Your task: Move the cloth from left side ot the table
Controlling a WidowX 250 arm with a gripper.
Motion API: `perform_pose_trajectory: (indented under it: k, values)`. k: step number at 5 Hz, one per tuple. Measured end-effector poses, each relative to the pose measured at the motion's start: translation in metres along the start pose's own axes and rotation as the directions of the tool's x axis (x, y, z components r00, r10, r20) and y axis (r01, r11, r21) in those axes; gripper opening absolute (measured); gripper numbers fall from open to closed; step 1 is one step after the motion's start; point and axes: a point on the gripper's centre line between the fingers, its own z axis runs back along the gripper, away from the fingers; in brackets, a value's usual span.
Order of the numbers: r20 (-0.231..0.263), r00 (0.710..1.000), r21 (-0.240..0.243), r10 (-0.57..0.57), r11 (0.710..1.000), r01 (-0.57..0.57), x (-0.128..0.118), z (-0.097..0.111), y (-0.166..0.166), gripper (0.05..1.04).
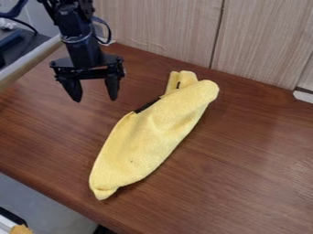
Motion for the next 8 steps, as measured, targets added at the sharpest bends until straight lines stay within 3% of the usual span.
perform_pose_trajectory:
  k: [1,2,3,4,5,6,7,8]
  values:
    - [-0.037,0.999,0.004,0.002,1.0,-0.002,-0.006,-0.009,-0.001,1.0]
    - [-0.072,0.992,0.007,-0.107,0.994,0.108,-0.018,-0.008,-0.037,1.0]
    - [-0.038,0.988,-0.002,-0.149,0.989,0.149,-0.021,0.006,-0.062,1.0]
    - [-0.03,0.982,-0.059,-0.184,0.982,0.182,-0.024,0.009,-0.085,1.0]
    - [0.008,0.98,-0.118,-0.198,0.973,0.198,-0.014,0.016,-0.102,1.0]
    - [-0.011,0.977,-0.116,-0.215,0.97,0.212,-0.015,-0.009,-0.11,1.0]
    - [0.003,0.972,-0.088,-0.234,0.968,0.233,-0.016,-0.028,-0.121,1.0]
    - [-0.013,0.965,-0.058,-0.261,0.964,0.26,-0.022,-0.047,-0.127,1.0]
